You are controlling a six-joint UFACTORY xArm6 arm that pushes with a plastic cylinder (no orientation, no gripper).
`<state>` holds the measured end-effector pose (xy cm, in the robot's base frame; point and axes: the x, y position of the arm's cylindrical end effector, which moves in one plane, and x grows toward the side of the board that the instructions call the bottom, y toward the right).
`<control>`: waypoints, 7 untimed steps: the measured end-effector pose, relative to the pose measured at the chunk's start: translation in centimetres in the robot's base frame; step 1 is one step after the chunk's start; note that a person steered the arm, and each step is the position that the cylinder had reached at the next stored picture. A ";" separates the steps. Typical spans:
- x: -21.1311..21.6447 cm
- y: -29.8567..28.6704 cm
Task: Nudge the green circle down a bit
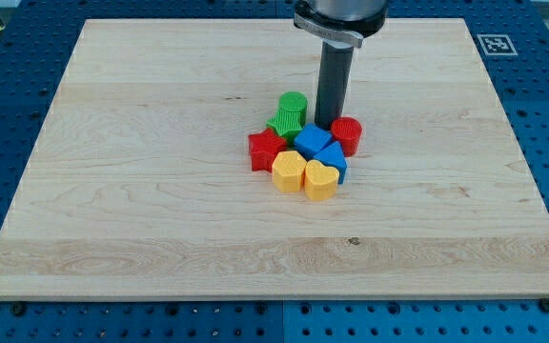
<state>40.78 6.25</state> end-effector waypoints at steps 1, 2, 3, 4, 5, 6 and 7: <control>-0.8 0.0; -1.1 0.0; -1.1 0.0; -3.2 0.2; -7.7 0.2; -7.9 0.2; -8.2 -1.5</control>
<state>32.53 4.78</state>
